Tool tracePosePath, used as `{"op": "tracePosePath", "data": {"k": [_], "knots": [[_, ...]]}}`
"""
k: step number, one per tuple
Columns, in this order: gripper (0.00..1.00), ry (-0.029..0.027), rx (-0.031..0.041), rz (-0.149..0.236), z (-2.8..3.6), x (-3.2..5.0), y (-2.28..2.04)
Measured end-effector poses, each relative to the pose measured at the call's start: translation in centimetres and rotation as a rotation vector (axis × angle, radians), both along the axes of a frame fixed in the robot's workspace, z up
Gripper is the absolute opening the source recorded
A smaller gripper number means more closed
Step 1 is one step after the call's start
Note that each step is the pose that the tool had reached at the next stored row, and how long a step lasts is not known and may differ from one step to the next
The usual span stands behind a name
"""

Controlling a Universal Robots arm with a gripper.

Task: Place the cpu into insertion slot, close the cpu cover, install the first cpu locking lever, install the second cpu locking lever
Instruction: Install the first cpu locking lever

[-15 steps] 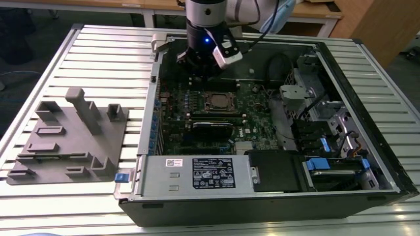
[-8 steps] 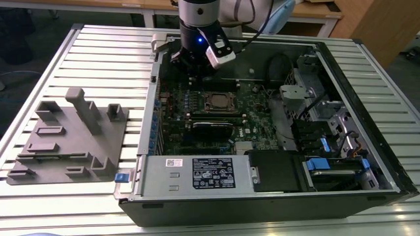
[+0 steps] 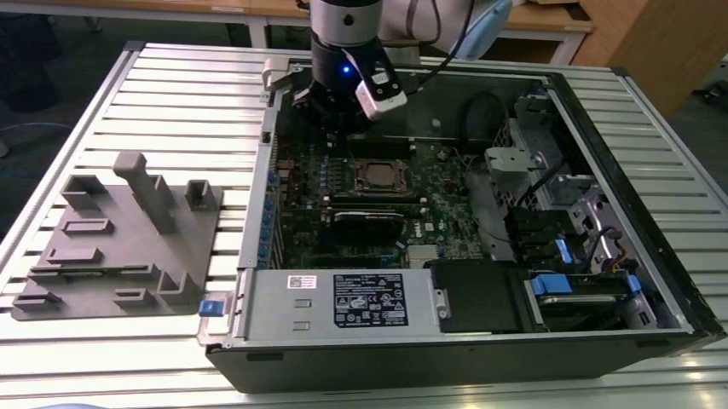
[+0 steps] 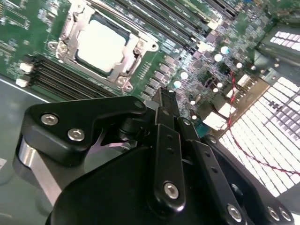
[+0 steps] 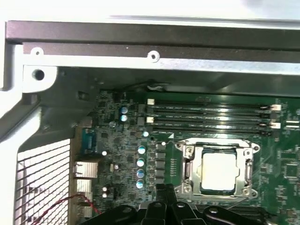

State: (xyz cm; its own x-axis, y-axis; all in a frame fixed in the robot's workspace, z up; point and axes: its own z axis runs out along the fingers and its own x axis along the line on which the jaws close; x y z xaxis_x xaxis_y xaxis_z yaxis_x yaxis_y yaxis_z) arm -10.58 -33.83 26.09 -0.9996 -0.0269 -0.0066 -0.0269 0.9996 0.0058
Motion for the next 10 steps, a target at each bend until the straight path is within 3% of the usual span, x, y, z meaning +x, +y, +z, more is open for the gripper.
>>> {"op": "tracePosePath", "data": {"k": [6, 9, 10], "knots": [[0.11, 0.0007, 0.0005, 0.000, 0.00, 0.00, 0.00], [0.11, 0.0003, 0.0218, 0.000, -0.01, 0.00, 0.00], [0.11, 0.0003, 0.0225, 0.000, -0.01, 0.00, 0.01]]}}
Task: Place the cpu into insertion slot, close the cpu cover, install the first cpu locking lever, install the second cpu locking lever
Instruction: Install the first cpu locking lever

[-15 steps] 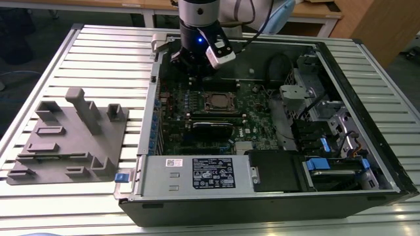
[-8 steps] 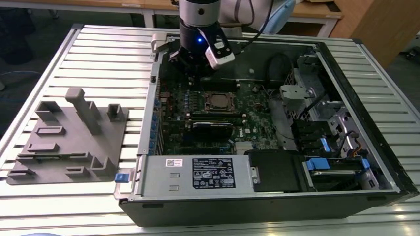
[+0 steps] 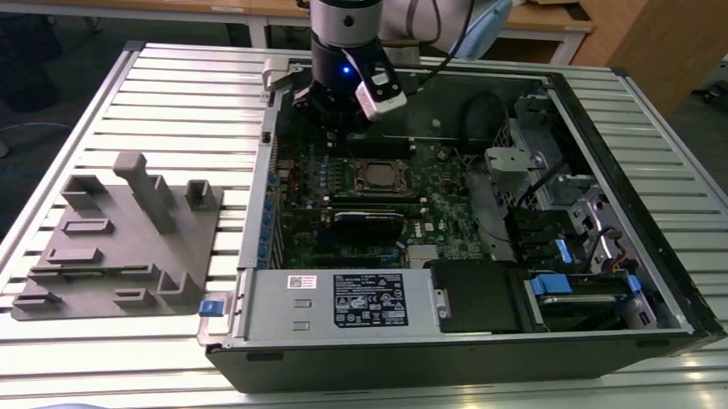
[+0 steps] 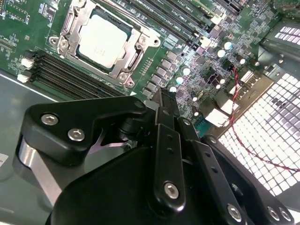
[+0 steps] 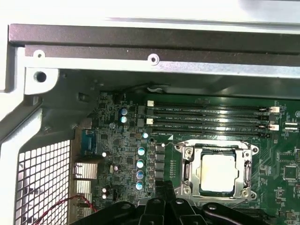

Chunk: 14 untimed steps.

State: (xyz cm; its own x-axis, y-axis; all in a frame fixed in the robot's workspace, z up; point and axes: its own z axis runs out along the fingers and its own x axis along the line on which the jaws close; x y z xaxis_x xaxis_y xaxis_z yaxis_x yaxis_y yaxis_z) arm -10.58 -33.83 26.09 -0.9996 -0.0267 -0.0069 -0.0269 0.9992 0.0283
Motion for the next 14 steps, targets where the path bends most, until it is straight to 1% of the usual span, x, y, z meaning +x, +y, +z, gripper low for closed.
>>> {"op": "tracePosePath", "data": {"k": [4, 8, 12, 14], "knots": [[0.11, 0.0000, 0.0007, 0.000, -0.01, -0.09, -0.01], [0.11, -0.0005, 0.0014, 0.000, -0.05, -0.53, 0.00], [0.11, -0.0002, 0.0011, 0.000, -0.04, -0.57, -0.01], [0.11, -0.0002, 0.0011, 0.000, 0.10, -0.58, -0.01]]}}
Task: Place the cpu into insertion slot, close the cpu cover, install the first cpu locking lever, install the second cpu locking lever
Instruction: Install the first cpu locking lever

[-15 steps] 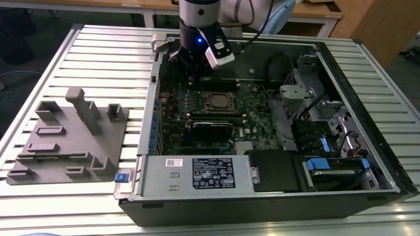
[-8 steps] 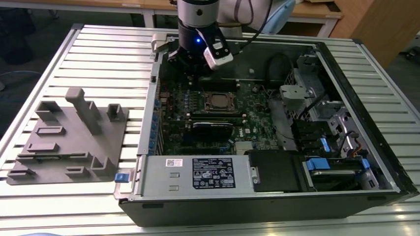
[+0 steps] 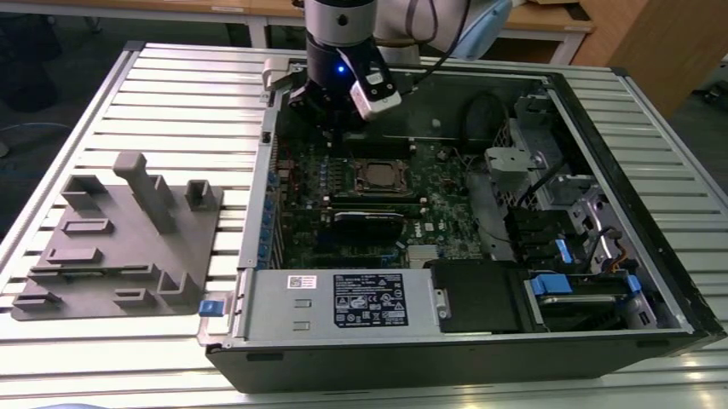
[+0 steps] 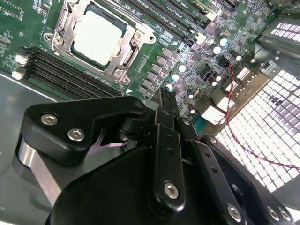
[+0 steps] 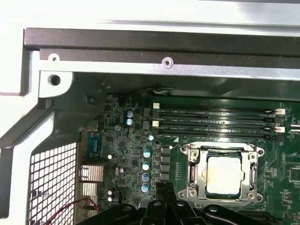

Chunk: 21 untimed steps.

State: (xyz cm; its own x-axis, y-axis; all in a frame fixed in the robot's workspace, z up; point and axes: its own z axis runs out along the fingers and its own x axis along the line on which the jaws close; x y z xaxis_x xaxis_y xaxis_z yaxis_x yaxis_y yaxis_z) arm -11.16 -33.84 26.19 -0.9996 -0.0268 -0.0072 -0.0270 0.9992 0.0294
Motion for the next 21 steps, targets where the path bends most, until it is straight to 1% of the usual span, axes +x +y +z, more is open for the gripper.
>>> {"op": "tracePosePath", "data": {"k": [7, 10, 13, 14, 15, 16, 17, 18, 21], "knots": [[0.11, -0.0002, 0.0002, 0.000, 0.12, -0.01, 0.01], [0.11, -0.0002, 0.0002, 0.000, 0.11, -0.23, 0.01], [0.11, 0.0001, 0.0009, 0.000, 0.12, -0.26, 0.00], [0.11, 0.0000, 0.0043, 0.000, 0.12, -0.28, 0.00], [0.11, -0.0003, 0.0119, 0.000, 0.11, -0.28, 0.01], [0.11, -0.0007, 0.0221, 0.000, 0.11, -0.29, 0.01], [0.11, -0.0009, 0.0298, 0.000, 0.11, -0.30, 0.01], [0.11, -0.0010, 0.0316, 0.000, 0.11, -0.30, 0.01], [0.11, -0.0010, 0.0319, 0.000, 0.11, -0.29, 0.01]]}}
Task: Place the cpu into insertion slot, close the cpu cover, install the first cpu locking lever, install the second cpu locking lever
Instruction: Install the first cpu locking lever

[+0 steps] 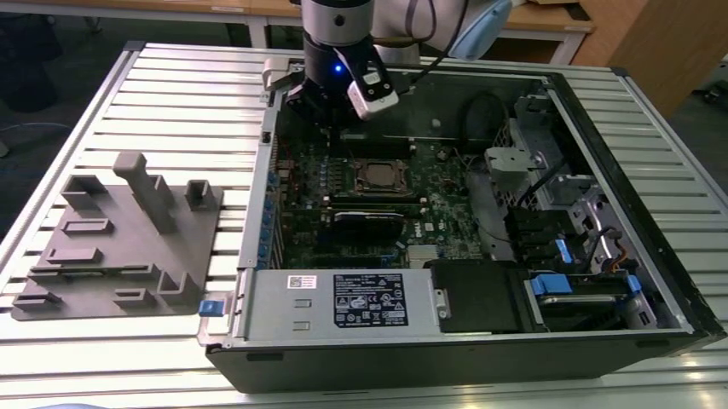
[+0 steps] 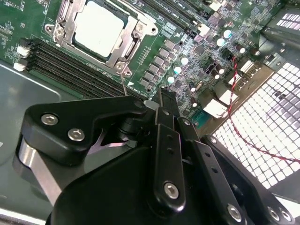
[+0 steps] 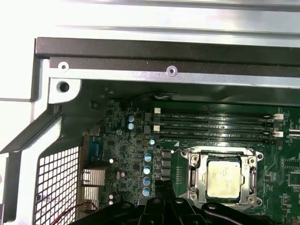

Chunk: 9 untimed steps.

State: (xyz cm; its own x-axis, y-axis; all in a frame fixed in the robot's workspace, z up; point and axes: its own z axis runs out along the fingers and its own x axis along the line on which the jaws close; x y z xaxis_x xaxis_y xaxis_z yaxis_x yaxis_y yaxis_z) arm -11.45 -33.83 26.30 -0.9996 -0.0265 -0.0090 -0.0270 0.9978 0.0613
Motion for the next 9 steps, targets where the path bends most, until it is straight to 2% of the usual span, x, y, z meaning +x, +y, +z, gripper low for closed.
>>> {"op": "tracePosePath", "data": {"k": [4, 9], "knots": [[0.11, -0.0001, 0.0002, 0.000, -0.02, -0.01, 0.03], [0.11, 0.0000, 0.0003, 0.000, -0.12, -0.09, 0.35]]}}
